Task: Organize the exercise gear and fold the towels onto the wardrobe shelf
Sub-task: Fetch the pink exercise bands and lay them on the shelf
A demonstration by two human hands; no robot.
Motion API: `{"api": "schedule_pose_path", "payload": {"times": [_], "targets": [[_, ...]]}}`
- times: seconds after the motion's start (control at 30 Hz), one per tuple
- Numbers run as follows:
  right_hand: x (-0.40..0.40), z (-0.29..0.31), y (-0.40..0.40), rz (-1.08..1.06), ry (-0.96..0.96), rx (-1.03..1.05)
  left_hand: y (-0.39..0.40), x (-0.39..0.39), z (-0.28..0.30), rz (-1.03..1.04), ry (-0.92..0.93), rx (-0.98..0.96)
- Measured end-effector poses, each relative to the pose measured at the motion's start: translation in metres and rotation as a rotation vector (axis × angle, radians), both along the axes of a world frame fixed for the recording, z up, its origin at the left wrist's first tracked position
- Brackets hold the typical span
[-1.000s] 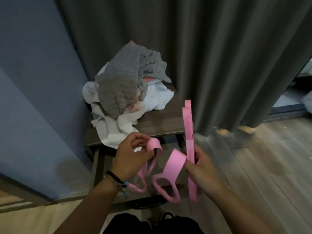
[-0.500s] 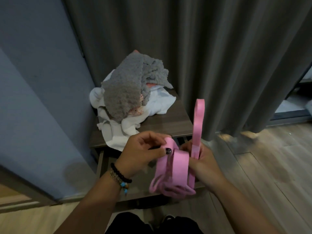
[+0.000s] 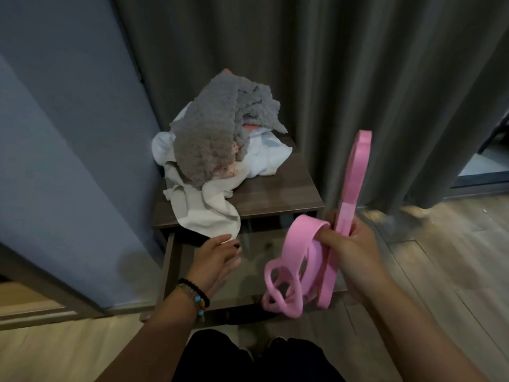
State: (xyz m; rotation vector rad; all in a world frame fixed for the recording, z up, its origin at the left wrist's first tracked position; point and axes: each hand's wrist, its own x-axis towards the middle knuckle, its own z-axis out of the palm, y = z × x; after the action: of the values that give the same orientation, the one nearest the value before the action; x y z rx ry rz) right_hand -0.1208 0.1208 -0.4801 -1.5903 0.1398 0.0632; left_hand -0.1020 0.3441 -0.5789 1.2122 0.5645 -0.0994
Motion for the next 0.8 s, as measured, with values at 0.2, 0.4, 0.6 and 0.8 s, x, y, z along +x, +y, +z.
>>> {"api": "schedule_pose_path", "payload": {"times": [0.2, 0.4, 0.6, 0.8], "targets": [[-0.015, 0.030, -0.035, -0.053, -0.049, -0.092, -0.002, 0.010, -0.063, -0.118, 0.199, 0.134], [-0.015, 0.029, -0.061, 0.000, -0.073, -0.545, -0.020, 0.001, -0.092, -1.000, 0.020, 0.902], [-0.022, 0.003, -0.073, 0.118, -0.035, -0.744, -0.004, -0.001, -0.113, -1.069, 0.025, 1.416], [-0.014, -0.010, -0.067, 0.039, -0.005, -0.594, 0.006, 0.018, -0.109, -0.729, 0.118, 1.351]]}}
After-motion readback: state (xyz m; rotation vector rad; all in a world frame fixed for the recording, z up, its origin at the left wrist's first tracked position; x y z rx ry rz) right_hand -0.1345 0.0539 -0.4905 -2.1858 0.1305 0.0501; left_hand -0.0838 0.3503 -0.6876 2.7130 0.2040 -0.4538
